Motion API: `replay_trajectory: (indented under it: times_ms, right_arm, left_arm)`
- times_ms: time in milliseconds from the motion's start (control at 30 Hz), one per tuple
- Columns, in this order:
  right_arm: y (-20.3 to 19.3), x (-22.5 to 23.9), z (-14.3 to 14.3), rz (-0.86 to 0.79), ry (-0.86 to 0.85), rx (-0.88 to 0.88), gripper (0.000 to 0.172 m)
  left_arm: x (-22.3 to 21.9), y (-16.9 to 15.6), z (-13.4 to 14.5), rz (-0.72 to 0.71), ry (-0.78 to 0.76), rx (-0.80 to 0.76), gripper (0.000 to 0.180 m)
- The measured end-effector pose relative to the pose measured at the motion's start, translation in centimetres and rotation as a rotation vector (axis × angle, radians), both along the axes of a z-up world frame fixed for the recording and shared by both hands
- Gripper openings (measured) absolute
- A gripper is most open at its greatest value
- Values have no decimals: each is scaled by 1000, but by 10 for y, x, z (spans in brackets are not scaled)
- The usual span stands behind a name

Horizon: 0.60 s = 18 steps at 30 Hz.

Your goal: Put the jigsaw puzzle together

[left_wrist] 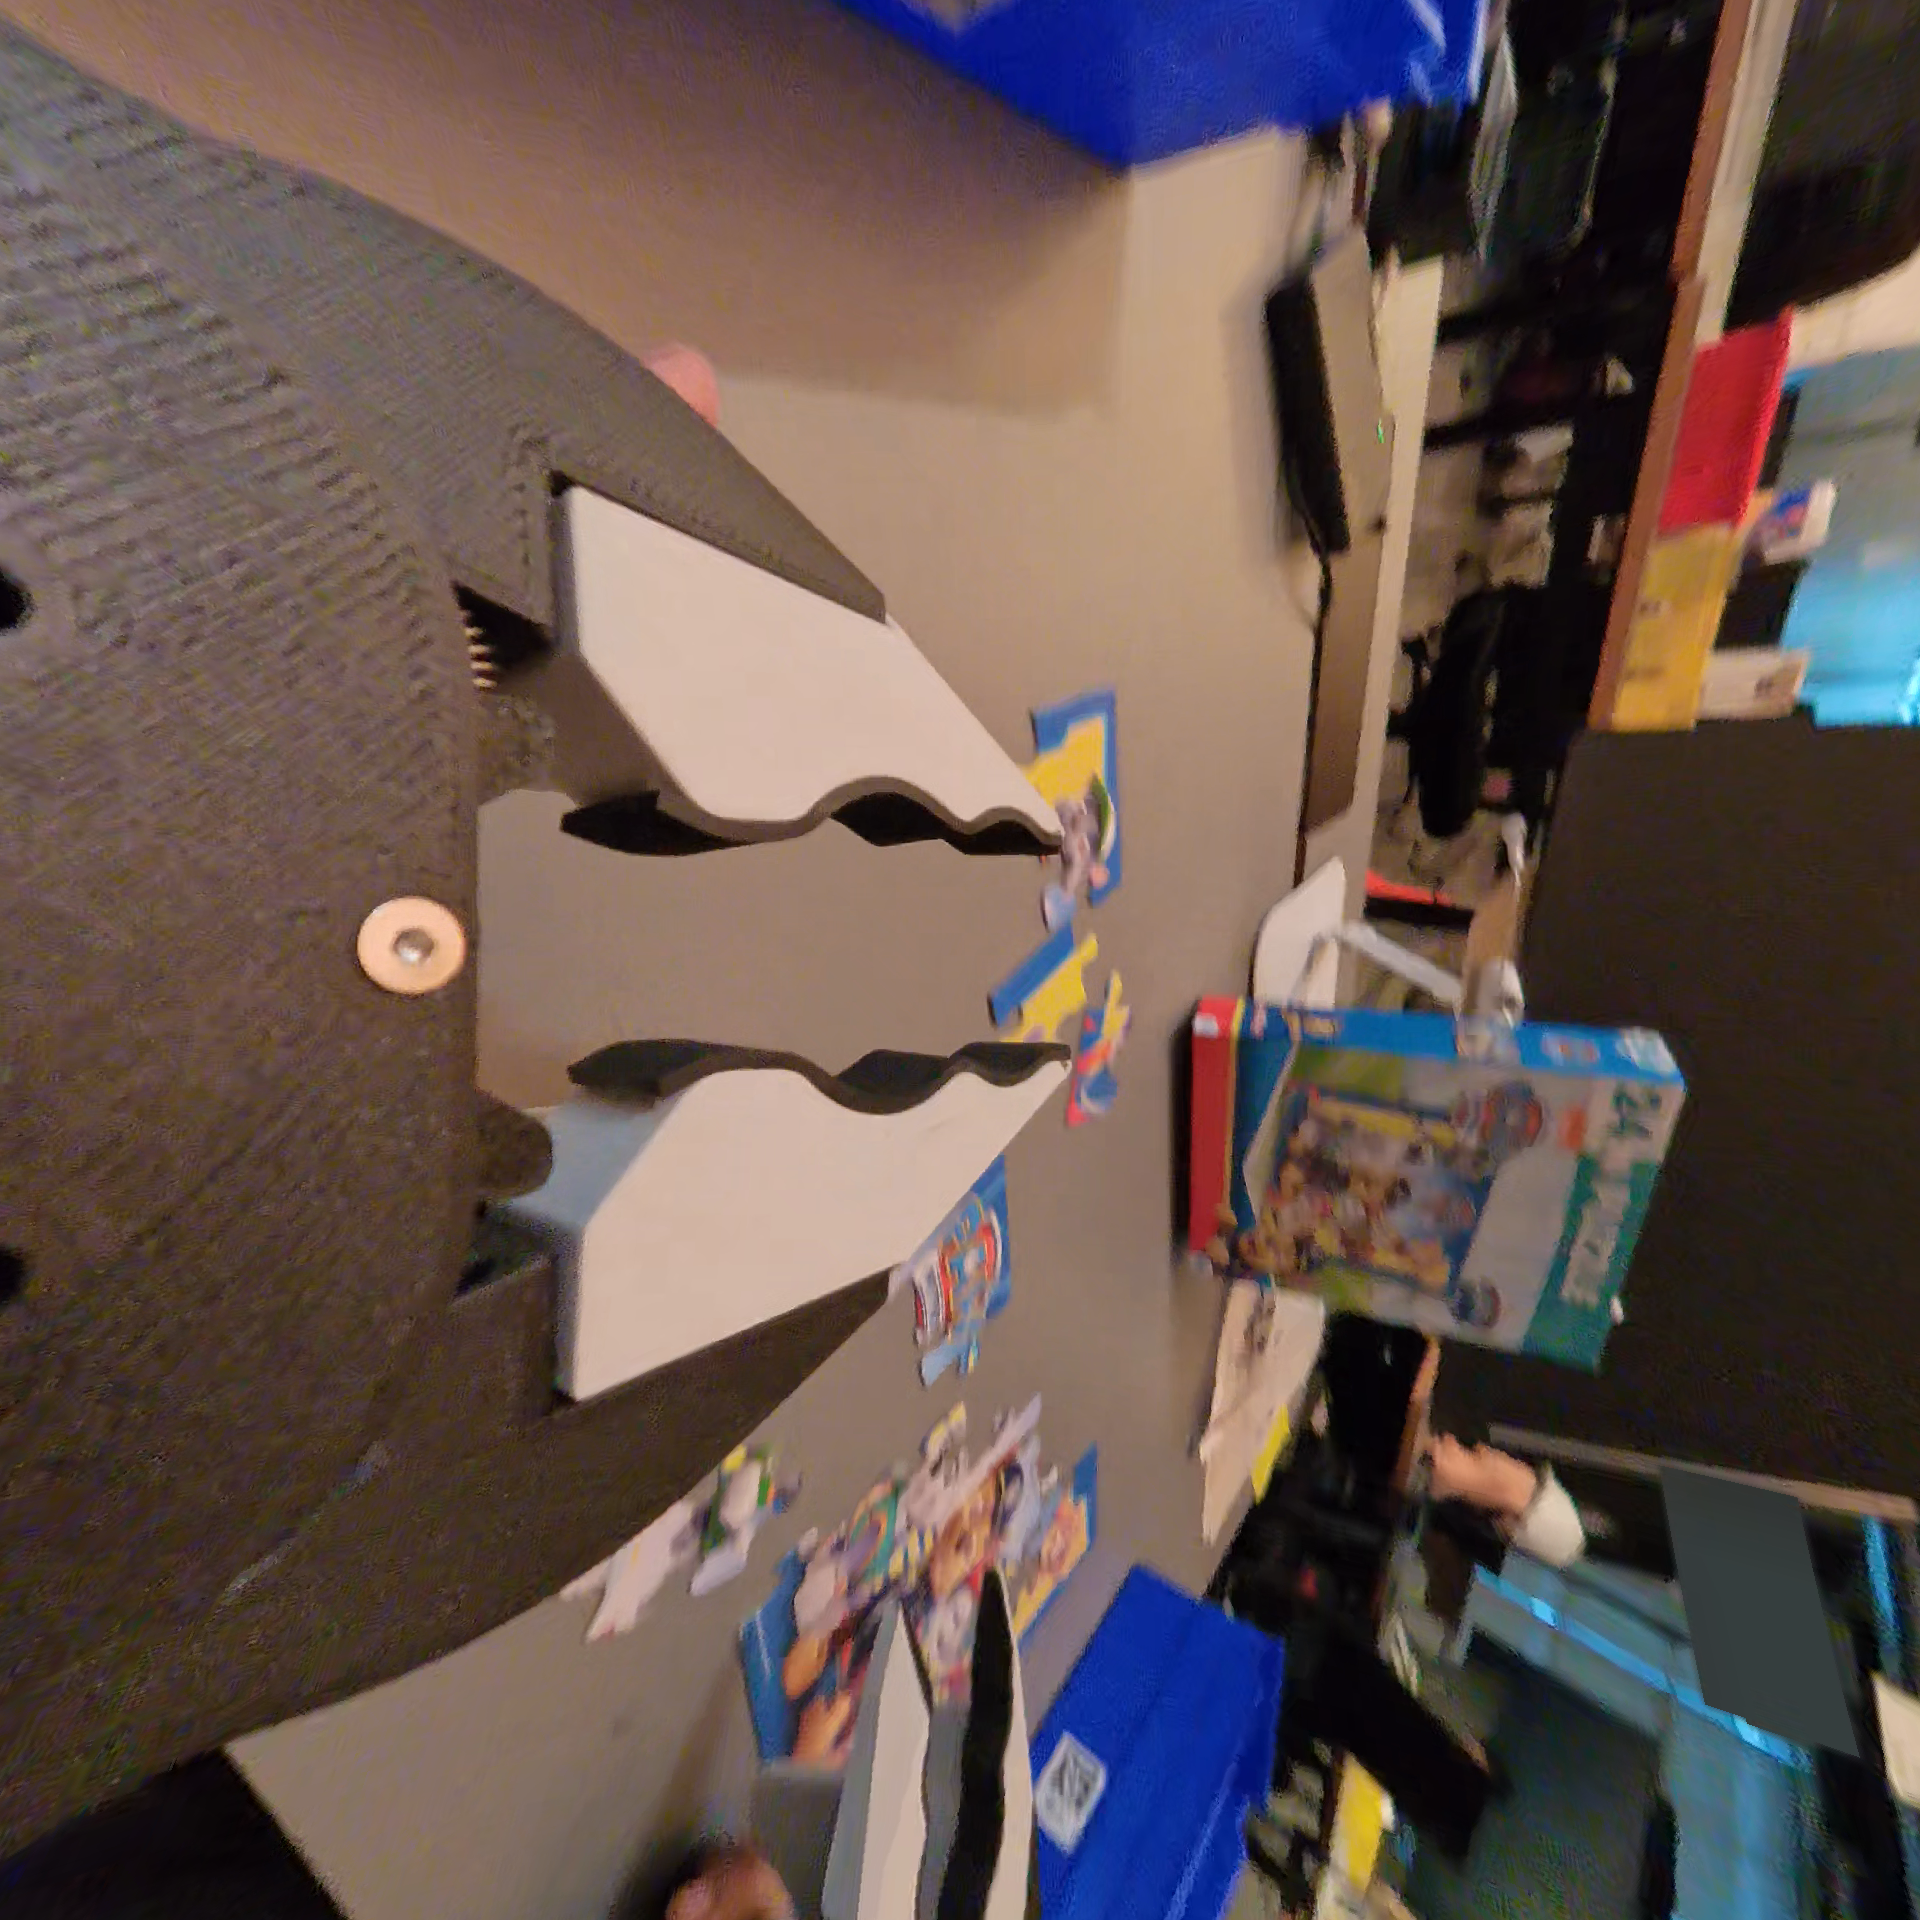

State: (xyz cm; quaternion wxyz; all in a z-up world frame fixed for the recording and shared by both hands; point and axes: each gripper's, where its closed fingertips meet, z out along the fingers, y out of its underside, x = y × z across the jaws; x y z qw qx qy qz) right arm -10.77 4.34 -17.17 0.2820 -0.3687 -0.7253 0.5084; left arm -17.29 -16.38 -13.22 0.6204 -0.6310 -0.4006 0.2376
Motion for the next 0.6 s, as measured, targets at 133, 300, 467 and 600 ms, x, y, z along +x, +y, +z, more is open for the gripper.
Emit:
replay_trajectory:
  times_ms: [133, 300, 467, 600]
  right_arm:
    - [2, -2, 6, -3, 35, -22, 44]
    - [3, -3, 7, -11, 43, -23, 42]
    - [11, -3, 19, -27, 76, -121, 39]
    - [18, -1, 27, -23, 92, -200, 39]
  left_arm:
    - [-7, -16, -24, 39, -84, -84, 34]
    - [-3, -12, -22, 34, -55, -98, 21]
    - [-3, -7, -27, 62, -32, -211, 20]
    - [-3, -4, -30, 73, -31, -259, 21]
